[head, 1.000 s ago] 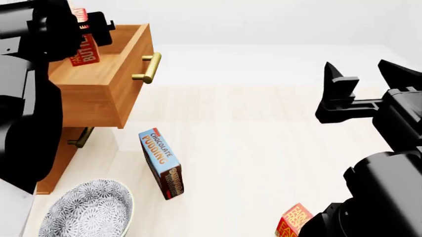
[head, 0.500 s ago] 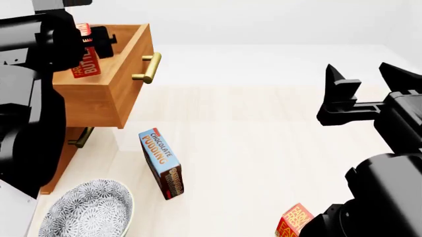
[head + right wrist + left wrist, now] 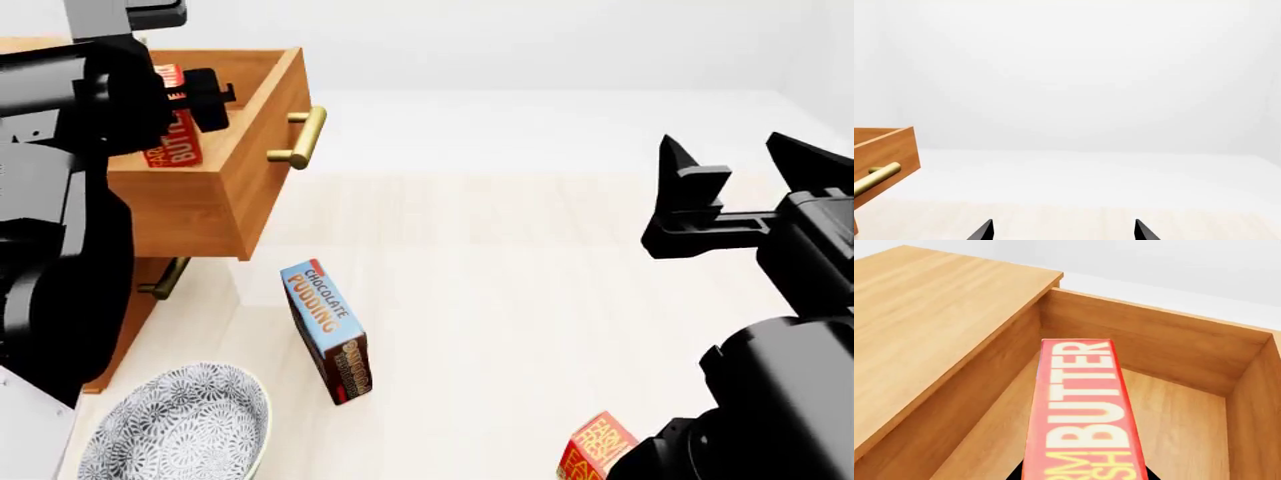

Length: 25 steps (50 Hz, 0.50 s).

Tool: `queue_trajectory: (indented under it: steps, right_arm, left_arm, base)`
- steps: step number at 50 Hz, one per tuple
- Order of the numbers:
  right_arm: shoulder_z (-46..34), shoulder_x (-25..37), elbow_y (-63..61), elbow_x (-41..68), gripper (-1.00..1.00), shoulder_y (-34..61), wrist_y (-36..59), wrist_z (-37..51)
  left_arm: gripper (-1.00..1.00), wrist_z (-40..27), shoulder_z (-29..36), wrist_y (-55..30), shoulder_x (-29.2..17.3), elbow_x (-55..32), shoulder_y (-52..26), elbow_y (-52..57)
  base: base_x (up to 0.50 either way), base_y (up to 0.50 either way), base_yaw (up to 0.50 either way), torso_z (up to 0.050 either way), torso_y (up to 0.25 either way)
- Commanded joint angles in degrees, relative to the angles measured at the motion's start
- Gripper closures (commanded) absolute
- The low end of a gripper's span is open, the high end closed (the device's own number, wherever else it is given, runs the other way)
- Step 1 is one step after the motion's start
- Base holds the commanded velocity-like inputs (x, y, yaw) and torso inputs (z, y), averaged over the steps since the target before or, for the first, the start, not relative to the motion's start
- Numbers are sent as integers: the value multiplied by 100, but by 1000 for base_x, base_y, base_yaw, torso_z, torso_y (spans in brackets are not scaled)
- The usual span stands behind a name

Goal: Put the butter at the front in the top drawer of the cabinet and close it.

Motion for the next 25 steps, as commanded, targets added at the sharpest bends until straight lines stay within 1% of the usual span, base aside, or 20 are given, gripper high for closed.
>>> queue_trajectory:
  steps: [1, 23, 24, 25]
  right_arm:
    - [25, 0, -9, 56, -100, -26, -1, 51]
    - [64, -6, -68, 72, -100, -83, 6, 41]
    - [63, -6, -73, 72, -100, -86, 6, 37]
    - [63, -6, -75, 68, -100, -86, 6, 30]
  left_arm:
    - [100, 3, 51, 16, 11, 8, -76, 4]
    - [100, 116, 81, 2, 25, 22, -71, 4]
    - [-100, 126, 82, -2, 24, 21, -75, 4]
    - [-100, 130, 80, -2, 23, 20, -83, 4]
  base:
    - [0, 0, -3, 0, 0]
    - [0, 0, 0, 0, 1]
    - [0, 0, -3, 0, 0]
    - [0, 0, 0, 0, 0]
